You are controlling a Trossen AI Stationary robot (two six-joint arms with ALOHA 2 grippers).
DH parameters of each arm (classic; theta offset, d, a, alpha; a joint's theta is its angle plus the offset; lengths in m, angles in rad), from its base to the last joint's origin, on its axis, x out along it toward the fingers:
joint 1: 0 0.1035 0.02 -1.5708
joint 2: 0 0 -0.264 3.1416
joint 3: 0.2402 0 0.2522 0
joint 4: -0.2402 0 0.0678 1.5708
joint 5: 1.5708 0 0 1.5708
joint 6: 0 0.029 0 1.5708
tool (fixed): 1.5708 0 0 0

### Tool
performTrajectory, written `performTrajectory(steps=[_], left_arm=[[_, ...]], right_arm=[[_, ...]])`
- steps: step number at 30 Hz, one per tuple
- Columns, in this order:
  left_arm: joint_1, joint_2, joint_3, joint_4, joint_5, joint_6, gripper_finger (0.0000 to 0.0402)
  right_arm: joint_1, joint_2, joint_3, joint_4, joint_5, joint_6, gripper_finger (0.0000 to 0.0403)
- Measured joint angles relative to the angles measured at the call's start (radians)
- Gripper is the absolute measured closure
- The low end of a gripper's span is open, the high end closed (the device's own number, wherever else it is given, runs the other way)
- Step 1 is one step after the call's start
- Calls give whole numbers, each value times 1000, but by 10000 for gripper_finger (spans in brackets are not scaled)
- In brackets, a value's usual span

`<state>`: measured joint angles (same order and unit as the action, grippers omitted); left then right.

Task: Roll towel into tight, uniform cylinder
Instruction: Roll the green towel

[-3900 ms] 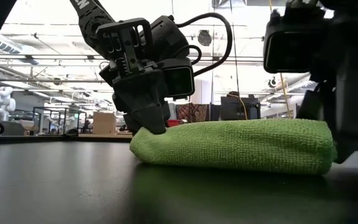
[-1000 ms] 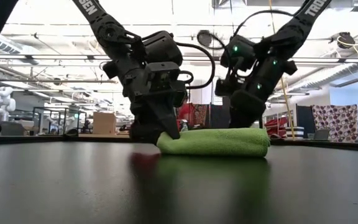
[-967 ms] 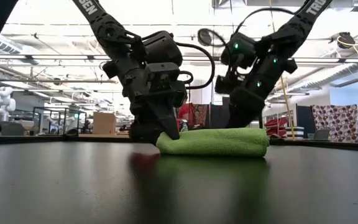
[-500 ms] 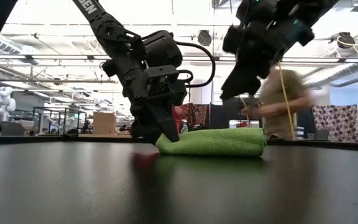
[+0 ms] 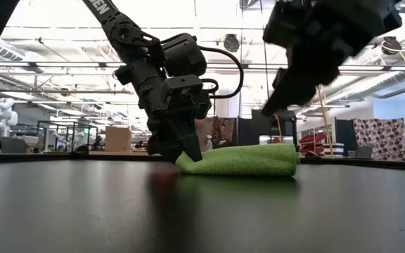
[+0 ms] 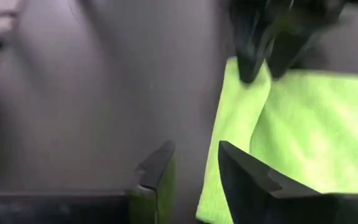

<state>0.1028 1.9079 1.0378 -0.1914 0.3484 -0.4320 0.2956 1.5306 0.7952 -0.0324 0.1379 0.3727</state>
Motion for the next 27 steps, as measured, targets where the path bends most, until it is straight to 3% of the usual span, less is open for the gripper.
performTrajectory(steps=[9,27], left_arm=[[0,1,0,-10,-7,-8,191],[-13,2,-1,-37,-8,29,191]], right_arm=[[34,103,0,22,116,39,338],[34,222,-62,149,132,128,374]])
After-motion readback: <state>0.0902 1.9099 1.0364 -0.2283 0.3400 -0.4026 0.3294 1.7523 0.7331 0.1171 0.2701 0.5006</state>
